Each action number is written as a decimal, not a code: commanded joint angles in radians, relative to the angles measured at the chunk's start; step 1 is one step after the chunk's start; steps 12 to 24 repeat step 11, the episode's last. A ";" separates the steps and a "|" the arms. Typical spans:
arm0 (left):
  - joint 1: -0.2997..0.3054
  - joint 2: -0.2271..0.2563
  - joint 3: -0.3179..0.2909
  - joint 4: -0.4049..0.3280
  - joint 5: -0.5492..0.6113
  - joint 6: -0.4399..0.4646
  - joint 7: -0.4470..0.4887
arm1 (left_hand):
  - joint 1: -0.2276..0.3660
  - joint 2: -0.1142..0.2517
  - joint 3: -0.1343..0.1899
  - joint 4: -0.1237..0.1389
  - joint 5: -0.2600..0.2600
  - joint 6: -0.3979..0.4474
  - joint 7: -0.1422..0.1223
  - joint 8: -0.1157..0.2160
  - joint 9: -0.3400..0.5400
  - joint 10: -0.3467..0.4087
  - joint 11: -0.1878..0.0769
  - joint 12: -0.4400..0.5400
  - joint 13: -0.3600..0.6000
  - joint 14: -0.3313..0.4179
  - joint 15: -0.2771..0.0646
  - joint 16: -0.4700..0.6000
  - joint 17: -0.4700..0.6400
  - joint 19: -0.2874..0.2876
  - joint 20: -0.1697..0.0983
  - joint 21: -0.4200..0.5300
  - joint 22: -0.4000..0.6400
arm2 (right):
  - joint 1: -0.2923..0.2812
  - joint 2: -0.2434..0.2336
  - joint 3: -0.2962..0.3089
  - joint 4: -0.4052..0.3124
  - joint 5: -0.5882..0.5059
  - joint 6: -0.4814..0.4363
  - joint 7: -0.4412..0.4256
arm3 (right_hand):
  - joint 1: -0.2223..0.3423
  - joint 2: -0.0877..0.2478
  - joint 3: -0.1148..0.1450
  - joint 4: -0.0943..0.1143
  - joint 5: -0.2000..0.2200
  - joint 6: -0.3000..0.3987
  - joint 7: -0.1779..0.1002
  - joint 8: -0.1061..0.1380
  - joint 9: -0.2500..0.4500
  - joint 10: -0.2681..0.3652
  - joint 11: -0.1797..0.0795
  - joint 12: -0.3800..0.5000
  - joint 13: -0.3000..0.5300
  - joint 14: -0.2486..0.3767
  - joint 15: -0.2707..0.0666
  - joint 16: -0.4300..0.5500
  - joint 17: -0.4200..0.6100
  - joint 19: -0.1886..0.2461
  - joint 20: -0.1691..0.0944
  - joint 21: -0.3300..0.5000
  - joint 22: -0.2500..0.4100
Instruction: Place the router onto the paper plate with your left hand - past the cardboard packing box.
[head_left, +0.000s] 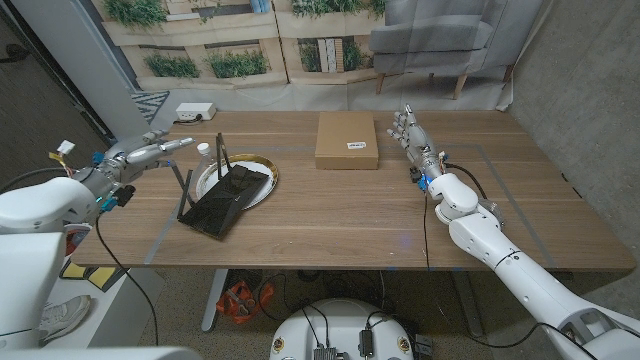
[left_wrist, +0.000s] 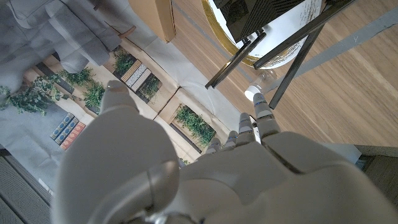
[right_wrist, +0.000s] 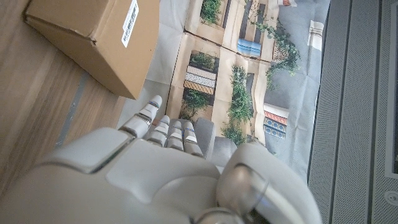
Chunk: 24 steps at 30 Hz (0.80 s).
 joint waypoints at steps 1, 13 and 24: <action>-0.033 0.039 0.016 0.071 -0.033 -0.062 -0.006 | 0.001 0.007 -0.007 0.001 0.008 -0.034 0.034 0.005 0.002 -0.006 0.006 0.009 0.004 0.008 -0.001 0.005 0.001 0.001 0.002 0.007 0.005 | -0.021 -0.001 -0.009 -0.039 -0.023 -0.022 -0.047 | -0.002 0.000 0.007 0.004 -0.001 0.005 0.008 0.003 0.003 0.004 0.000 -0.001 0.005 0.006 0.005 0.000 0.003 0.005 0.001 0.002 0.003; -0.046 0.055 0.027 0.093 -0.060 -0.084 0.005 | 0.002 0.007 -0.009 0.001 0.009 -0.034 0.034 0.005 0.002 -0.006 0.006 0.009 0.003 0.009 -0.002 0.005 0.001 0.001 0.002 0.007 0.005 | -0.020 0.008 -0.012 -0.034 -0.023 -0.015 -0.051 | -0.002 -0.001 0.007 0.004 -0.001 0.004 0.008 0.003 0.003 0.004 0.001 0.000 0.005 0.006 0.005 0.000 0.003 0.005 0.001 0.002 0.003; -0.046 0.055 0.027 0.093 -0.060 -0.084 0.005 | 0.002 0.007 -0.009 0.001 0.009 -0.034 0.034 0.005 0.002 -0.006 0.006 0.009 0.003 0.009 -0.002 0.005 0.001 0.001 0.002 0.007 0.005 | -0.020 0.008 -0.012 -0.034 -0.023 -0.015 -0.051 | -0.002 -0.001 0.007 0.004 -0.001 0.004 0.008 0.003 0.003 0.004 0.001 0.000 0.005 0.006 0.005 0.000 0.003 0.005 0.001 0.002 0.003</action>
